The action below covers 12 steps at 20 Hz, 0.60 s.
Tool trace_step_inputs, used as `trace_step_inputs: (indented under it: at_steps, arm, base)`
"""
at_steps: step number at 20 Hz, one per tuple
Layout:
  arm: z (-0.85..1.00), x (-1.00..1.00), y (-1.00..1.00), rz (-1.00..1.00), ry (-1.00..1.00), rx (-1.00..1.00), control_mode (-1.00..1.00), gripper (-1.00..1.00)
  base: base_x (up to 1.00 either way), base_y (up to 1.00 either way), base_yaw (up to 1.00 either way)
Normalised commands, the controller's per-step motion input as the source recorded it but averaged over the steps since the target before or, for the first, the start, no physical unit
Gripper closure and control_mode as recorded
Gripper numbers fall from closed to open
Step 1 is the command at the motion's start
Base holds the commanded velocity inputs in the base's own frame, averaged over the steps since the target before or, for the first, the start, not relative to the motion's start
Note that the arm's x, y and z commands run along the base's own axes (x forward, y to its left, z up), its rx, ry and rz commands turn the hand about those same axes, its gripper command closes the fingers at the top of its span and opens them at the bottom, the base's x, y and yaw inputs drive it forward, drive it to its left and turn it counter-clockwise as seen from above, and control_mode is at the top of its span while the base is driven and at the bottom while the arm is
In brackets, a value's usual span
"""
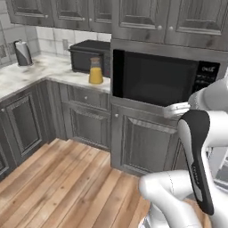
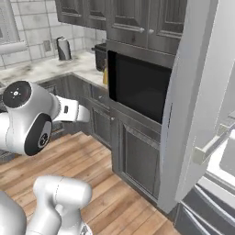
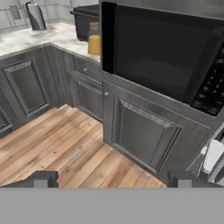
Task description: Move the sushi and scallops from the top shelf to the second highest shelf to make space. Then, place the pitcher from the counter on the cleared top shelf.
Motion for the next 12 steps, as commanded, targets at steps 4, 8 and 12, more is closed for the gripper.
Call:
trace_step_inputs:
  at_steps: [4,8,12]
  arm:
    - [0.00,0.00,0.00,0.00,0.00,0.00,1.00,-1.00]
    - [0.00,0.00,0.00,0.00,0.00,0.00,1.00,-1.00]
    - [0.00,0.00,0.00,0.00,0.00,0.00,1.00,-1.00]
  base:
    - [0.79,0.51,-0.01]
    - [0.77,0.51,-0.15]
    - [0.77,0.40,-0.29]
